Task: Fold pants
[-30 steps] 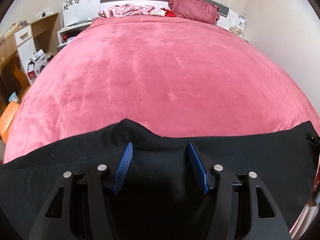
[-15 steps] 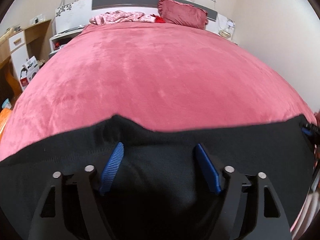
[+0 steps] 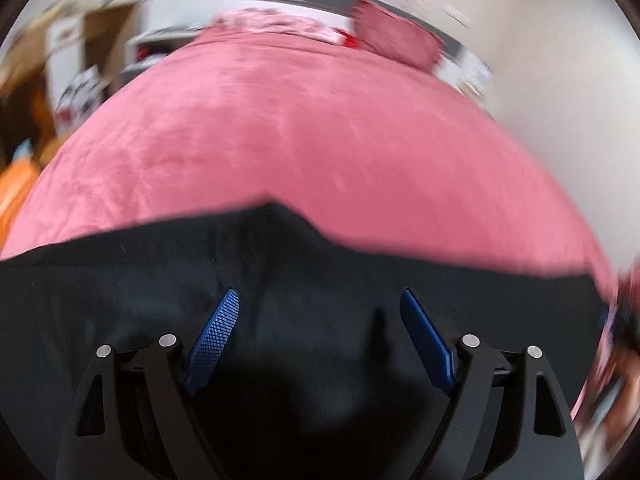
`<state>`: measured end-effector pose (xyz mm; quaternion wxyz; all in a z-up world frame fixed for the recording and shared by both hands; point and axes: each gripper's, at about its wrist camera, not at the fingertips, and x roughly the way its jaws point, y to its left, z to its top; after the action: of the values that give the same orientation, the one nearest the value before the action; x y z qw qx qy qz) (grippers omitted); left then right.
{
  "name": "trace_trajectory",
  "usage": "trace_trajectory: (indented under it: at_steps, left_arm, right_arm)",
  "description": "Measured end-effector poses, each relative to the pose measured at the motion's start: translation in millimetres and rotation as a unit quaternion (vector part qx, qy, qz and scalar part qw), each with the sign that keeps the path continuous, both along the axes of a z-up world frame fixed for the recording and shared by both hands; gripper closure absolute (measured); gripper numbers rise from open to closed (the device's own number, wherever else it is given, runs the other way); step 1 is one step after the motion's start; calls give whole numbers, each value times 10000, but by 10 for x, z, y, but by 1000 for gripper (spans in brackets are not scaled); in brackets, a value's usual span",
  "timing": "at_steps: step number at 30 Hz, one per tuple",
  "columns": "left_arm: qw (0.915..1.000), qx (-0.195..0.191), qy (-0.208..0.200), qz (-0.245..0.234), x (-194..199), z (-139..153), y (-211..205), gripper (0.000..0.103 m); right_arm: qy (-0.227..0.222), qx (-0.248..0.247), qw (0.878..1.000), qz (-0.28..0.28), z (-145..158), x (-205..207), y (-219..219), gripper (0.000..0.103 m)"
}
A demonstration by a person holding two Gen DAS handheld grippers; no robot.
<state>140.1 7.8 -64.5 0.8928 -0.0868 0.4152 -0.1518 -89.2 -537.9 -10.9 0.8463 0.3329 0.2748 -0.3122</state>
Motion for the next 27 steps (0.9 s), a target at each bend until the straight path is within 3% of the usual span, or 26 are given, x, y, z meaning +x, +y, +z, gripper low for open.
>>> trace_trajectory:
  at_steps: [1,3,5,8,15,18,23,27]
  left_arm:
    - [9998,7,27,184,82,22,25,18]
    - [9978,392,88,522,311,10,54,13]
    - [9946,955,160,370,502,-176,40,6]
    - [9961,843,-146,226,438,-220,79,3]
    - [9986,443,-200,196,231,-188,215,3]
    - [9993,265,-202,153,88,-188,288,3]
    - [9972,691,-270,84,-127,-185,203,3]
    - [9902,1287,-537,70,-327,-197,83,3]
  right_arm:
    - [122,16,9999,31,-23,36,-4,37]
    - [135,19,9998,142,-30,82,-1,25]
    - [157,13,9997,212,-42,107,-9,23]
    - [108,34,9996,248,-38,102,-9,20]
    - [-610,270,9978,42,44,-159,-73,18]
    - [-699,357,9969,-97,63,-209,-111,18]
    - [-658,168,9975,-196,152,-238,-61,18]
    - [-789,86,9931,-865,211,-495,-64,14]
